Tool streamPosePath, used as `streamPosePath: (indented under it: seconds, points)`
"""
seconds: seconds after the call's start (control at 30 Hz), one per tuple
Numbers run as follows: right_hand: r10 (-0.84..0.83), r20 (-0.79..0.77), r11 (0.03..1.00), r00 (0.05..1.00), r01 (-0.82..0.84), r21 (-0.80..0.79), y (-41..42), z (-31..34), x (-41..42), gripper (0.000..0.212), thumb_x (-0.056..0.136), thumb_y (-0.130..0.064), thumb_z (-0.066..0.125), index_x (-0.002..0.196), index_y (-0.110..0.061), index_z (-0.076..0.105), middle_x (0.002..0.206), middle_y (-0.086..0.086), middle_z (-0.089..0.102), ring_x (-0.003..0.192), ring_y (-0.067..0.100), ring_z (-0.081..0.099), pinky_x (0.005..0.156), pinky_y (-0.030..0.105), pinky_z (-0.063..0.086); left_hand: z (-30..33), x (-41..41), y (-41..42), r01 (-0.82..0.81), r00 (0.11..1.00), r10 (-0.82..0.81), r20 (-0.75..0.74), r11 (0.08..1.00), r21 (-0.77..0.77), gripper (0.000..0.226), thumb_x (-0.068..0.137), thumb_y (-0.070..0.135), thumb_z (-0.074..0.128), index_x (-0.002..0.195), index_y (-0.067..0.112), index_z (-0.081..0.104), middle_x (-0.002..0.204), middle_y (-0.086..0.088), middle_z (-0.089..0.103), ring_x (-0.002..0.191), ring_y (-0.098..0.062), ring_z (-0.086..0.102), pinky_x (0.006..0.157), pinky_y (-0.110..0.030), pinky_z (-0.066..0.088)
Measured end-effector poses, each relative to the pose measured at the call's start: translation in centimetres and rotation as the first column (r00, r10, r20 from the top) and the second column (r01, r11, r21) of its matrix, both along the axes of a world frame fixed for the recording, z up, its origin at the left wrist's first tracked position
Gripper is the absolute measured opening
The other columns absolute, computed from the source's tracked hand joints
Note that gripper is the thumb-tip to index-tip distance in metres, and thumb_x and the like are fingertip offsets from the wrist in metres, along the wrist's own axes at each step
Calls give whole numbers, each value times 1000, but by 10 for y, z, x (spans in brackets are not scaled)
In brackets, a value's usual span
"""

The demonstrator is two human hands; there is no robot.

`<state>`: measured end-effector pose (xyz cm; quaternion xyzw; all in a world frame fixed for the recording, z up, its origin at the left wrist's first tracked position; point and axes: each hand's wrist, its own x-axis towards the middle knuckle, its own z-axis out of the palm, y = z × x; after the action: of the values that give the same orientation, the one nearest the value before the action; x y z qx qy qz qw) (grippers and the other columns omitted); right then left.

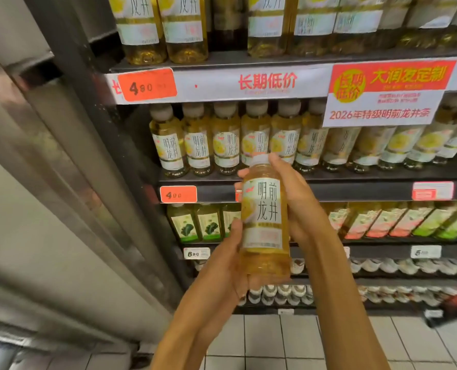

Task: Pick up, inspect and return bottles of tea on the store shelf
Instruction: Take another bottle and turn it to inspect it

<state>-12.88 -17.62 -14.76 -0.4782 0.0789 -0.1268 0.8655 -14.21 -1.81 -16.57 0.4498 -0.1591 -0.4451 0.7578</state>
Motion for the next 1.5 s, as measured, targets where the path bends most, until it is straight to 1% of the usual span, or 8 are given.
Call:
streamPosePath:
  seconds: [0.13, 0.3, 0.5, 0.7, 0.9, 1.17, 1.37, 1.5]
  points:
    - [6, -131, 999, 991, 0, 42, -3, -3, -9, 47, 97, -41, 44, 111, -1, 64, 93, 17, 71, 69, 21, 70, 57, 27, 55, -5, 0, 0, -15, 999, 15, -48, 1000, 14, 39, 90, 36, 45, 117, 18, 68, 121, -13, 67, 111, -30, 65, 87, -44, 56]
    - [-29, -58, 998, 998, 33, 59, -2, 2, -15, 48, 97, -36, 44, 122, 3, 55, 104, 21, 66, 76, 23, 71, 58, 28, 56, -8, 7, 5, -31, 998, 26, 56, 995, 90, 39, 93, 35, 48, 123, 14, 60, 119, -12, 68, 109, -28, 66, 85, -39, 57]
    - [-30, 27, 999, 999, 31, -33, -9, 12, -20, 44, 79, -37, 59, 115, -12, 57, 89, 7, 74, 86, 24, 72, 65, 30, 57, -4, 14, 8, -55, 984, 20, 176, 980, 192, 56, 78, 39, 67, 128, 19, 57, 118, -9, 69, 109, -27, 65, 97, -42, 50]
    - [-8, 84, 988, 996, -5, 157, 0, 14, -18, 38, 76, -31, 60, 109, -11, 57, 76, 6, 69, 66, 19, 69, 58, 30, 57, -2, 6, 1, 17, 991, -37, 129, 987, 158, 75, 66, 46, 74, 132, 16, 54, 121, -8, 67, 112, -23, 63, 95, -36, 50]
    - [26, 186, 1000, 982, -27, 3, 5, 17, -22, 36, 82, -29, 56, 113, -10, 56, 81, 5, 70, 76, 19, 70, 66, 30, 58, 4, 12, 8, 86, 954, -127, 270, 984, 159, 63, 69, 66, 68, 120, 29, 65, 121, -5, 68, 111, -22, 64, 85, -30, 55]
    - [-23, 52, 989, 998, 30, -142, 5, 16, -21, 47, 80, -39, 60, 116, -11, 63, 98, 5, 73, 94, 20, 68, 82, 33, 57, 2, 18, 16, -89, 904, 11, 427, 983, 163, 62, 65, 77, 61, 111, 35, 68, 111, 0, 72, 103, -20, 68, 88, -38, 53]
    - [-20, 183, 999, 983, 13, 38, 9, 12, -19, 35, 87, -30, 55, 113, -7, 62, 99, 10, 73, 96, 26, 69, 87, 44, 54, 1, 27, 16, -47, 959, 17, 282, 994, 102, 57, 81, 61, 47, 118, 24, 67, 121, -10, 68, 113, -26, 64, 93, -44, 52]
    - [77, 259, 991, 963, -102, 83, 12, 15, -21, 44, 87, -30, 54, 123, -5, 55, 101, 10, 71, 97, 24, 68, 87, 39, 54, 0, 19, 7, 57, 985, -65, 161, 997, 52, 56, 83, 64, 49, 126, 31, 61, 132, -3, 61, 124, -18, 56, 91, -28, 51]
